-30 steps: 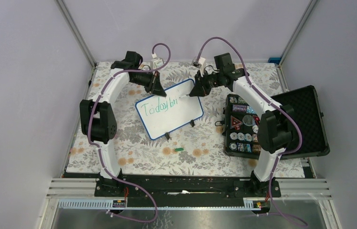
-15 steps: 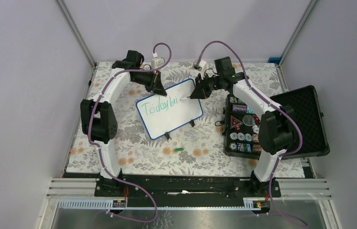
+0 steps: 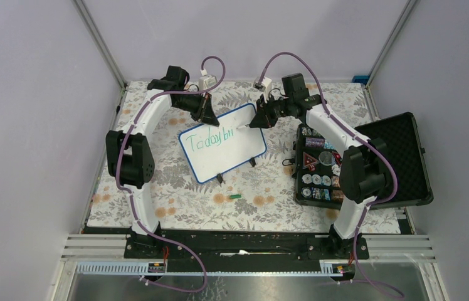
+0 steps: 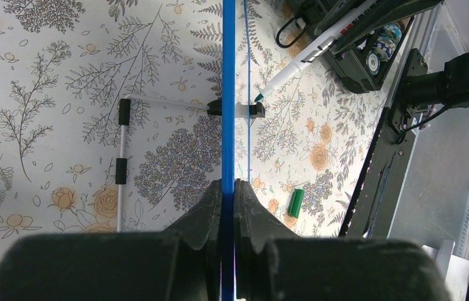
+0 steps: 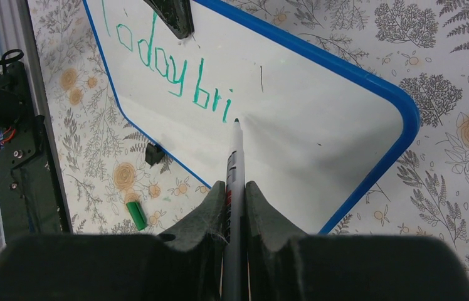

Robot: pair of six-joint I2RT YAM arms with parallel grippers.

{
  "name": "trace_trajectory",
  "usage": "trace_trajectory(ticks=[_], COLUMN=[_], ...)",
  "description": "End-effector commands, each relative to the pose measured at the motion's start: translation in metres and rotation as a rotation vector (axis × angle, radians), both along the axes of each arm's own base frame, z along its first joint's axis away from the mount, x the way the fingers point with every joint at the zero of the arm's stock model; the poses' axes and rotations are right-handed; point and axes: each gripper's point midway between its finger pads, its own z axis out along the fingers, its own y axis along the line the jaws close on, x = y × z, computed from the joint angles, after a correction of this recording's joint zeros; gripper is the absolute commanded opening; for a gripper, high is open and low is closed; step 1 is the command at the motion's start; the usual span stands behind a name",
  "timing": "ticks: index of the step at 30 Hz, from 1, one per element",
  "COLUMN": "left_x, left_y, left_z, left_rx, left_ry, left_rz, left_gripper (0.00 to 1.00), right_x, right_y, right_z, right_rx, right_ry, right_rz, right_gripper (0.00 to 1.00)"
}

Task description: Write a sentence on the whiteboard

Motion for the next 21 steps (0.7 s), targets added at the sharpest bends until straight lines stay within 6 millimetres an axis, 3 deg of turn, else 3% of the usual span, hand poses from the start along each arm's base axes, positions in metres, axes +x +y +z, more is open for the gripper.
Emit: trace_trajectory(ticks=[1, 21], left_x=[-0.0059, -0.0064], left_y=[0.0006, -0.0009], left_z=[-0.0382, -0.0377], left_rx=[0.124, 0.125], left_ry=[0.035, 0.024], left_rz=[-0.024, -0.029], left_gripper=[0.00, 0.00], right_x=[0.0074, 0.0117], right_y=[0.0090, 0.0167], right_z=[0.0334, 0.0242], right_rx=[0.037, 0.017], right_ry=[-0.093, -0.087], right_rz=[0.007, 0.014], right_gripper=[0.00, 0.00])
